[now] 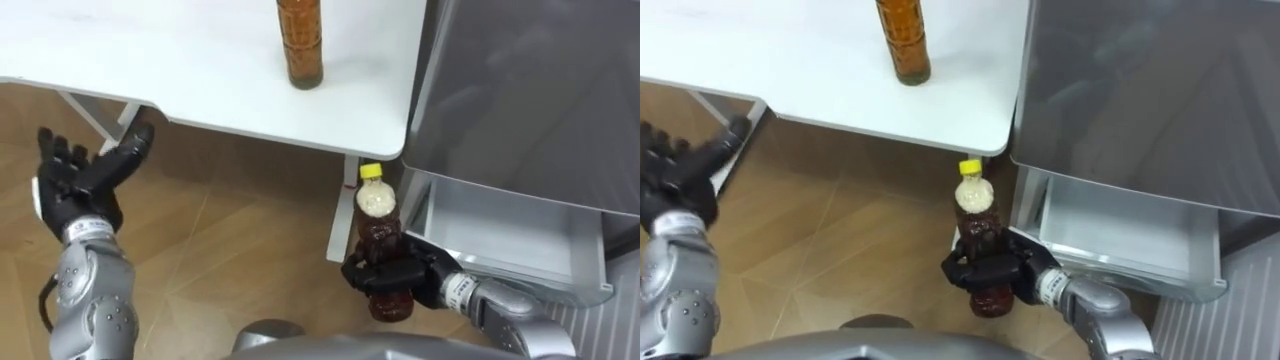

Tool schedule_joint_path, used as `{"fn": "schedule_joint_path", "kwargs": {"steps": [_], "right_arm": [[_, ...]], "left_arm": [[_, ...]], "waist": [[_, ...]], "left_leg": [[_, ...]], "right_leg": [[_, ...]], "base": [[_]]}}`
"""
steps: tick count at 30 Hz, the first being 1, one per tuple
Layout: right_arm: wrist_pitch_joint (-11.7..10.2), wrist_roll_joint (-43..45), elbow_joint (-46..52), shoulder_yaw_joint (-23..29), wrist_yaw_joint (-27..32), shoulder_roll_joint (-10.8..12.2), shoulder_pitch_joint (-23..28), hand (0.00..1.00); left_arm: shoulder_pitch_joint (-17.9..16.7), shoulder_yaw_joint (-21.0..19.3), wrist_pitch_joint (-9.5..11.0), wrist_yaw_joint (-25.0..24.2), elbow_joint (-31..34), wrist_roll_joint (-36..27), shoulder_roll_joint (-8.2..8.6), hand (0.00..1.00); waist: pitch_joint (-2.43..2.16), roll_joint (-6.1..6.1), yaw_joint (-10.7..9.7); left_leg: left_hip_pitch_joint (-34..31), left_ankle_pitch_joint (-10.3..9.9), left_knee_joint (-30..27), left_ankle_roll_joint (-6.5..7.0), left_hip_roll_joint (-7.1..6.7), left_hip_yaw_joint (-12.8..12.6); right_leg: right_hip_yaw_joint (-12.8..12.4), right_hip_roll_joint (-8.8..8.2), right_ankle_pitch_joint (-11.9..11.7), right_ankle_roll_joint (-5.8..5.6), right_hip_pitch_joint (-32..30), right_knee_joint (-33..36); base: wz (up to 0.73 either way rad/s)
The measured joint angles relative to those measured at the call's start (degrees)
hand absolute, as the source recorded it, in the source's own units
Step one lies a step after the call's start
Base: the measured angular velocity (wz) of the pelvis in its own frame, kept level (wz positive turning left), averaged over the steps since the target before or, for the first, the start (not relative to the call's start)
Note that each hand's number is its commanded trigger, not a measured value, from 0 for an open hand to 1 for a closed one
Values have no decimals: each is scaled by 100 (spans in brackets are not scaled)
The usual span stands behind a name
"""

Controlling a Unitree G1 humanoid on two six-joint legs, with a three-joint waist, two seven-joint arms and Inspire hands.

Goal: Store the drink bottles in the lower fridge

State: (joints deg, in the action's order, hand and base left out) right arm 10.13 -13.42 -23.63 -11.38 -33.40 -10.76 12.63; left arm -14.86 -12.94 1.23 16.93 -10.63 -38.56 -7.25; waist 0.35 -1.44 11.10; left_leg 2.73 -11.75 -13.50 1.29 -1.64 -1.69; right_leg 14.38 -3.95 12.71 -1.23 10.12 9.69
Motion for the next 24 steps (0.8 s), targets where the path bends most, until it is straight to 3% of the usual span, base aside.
{"fn": "schedule_joint_path", "kwargs": {"steps": [4,6,9,14,18,24], "right_arm": [[0,1,-11,-3,160,-1,3,100],[0,-6,-16,-16,224,5,1,100],[-1,-1,-16,-26,224,7,-47,100],[-2,-33,-96,-48,224,18,-121,100],[-1,-265,-274,-87,284,5,-123,100],[-7,-302,-295,-75,483,-29,-147,100]], "left_arm": [[31,275,-27,-3,-1221,87,-38,0],[30,521,-94,-30,-1970,461,-40,0],[29,733,-137,-237,-2448,940,-35,0],[81,913,-174,-536,-3311,1903,-66,0],[-23,1146,-369,-771,-3480,2138,-64,0],[11,1224,-368,-1027,-3873,2455,-56,0]], "waist": [[5,3,-12],[21,30,-17],[54,94,-75],[37,90,-153],[37,99,-244],[30,66,-360]], "left_leg": [[44,0,28,0,12,-45],[48,-2,30,-1,18,-68],[-45,-3,15,-3,24,-66],[-80,-1,75,1,11,-74],[-98,-1,72,1,8,-71],[-109,-1,98,1,15,-148]], "right_leg": [[-26,4,0,0,-7,0],[-11,4,0,0,-19,1],[5,8,-1,2,-37,3],[-71,6,-6,-2,-105,3],[-77,4,-9,-7,-132,-6],[-133,6,-9,-8,-198,-11]], "base": [[-6],[-4],[4],[-2],[1],[-6]]}}
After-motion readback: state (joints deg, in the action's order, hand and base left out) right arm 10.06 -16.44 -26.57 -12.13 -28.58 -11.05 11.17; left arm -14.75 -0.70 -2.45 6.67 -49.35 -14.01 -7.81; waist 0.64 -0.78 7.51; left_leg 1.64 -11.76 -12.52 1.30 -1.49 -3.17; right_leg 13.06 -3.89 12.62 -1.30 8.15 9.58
